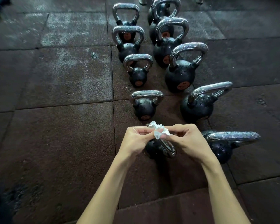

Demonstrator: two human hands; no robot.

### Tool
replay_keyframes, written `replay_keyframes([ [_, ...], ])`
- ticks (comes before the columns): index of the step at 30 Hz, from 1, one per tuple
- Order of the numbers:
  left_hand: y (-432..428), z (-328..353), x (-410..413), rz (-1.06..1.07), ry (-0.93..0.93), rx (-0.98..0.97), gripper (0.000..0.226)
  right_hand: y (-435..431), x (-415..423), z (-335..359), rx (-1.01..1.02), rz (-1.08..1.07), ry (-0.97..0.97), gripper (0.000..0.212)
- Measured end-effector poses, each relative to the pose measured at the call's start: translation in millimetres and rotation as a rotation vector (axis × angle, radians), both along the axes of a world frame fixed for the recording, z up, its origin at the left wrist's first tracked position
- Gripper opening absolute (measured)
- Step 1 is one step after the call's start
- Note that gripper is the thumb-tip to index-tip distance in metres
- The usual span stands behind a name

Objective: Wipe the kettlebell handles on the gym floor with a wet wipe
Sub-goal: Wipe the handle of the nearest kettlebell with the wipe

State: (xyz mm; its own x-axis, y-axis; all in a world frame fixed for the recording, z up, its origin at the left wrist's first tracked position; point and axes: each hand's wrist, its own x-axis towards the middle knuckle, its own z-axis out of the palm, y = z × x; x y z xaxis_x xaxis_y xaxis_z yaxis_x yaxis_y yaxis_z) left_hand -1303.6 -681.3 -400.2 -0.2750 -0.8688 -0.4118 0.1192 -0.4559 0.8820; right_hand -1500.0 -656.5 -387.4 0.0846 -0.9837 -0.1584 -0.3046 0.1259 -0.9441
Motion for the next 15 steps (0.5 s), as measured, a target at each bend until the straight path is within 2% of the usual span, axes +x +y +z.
replay_keyframes([
  [2,1,2,2,-0.141,0.002,-0.021,0.025,0,-7,-5,0.007,-0.049,-0.056,0.038],
  [5,2,1,6,-0.293,-0.018,-0.037,0.031,1,-18,-1,-0.010,-0.097,-0.075,0.021],
  [6,3,-1,5,-0.256,-0.086,-0.047,0.030,0,-21,-1,-0.009,-0.117,-0.067,0.018],
  [8,8,-9,-1,-0.030,-0.359,-0.051,0.026,-1,-26,-4,-0.017,-0.178,-0.047,0.013],
  [10,18,-11,-9,0.186,-0.556,-0.001,0.048,-4,-29,-9,-0.018,-0.239,-0.008,0.012],
  [12,24,-14,-20,0.250,-0.558,0.065,0.076,-7,-31,-15,-0.016,-0.270,0.044,0.013],
  [15,28,-20,-38,0.267,-0.539,0.084,0.091,-8,-29,-19,-0.002,-0.290,0.052,0.012],
])
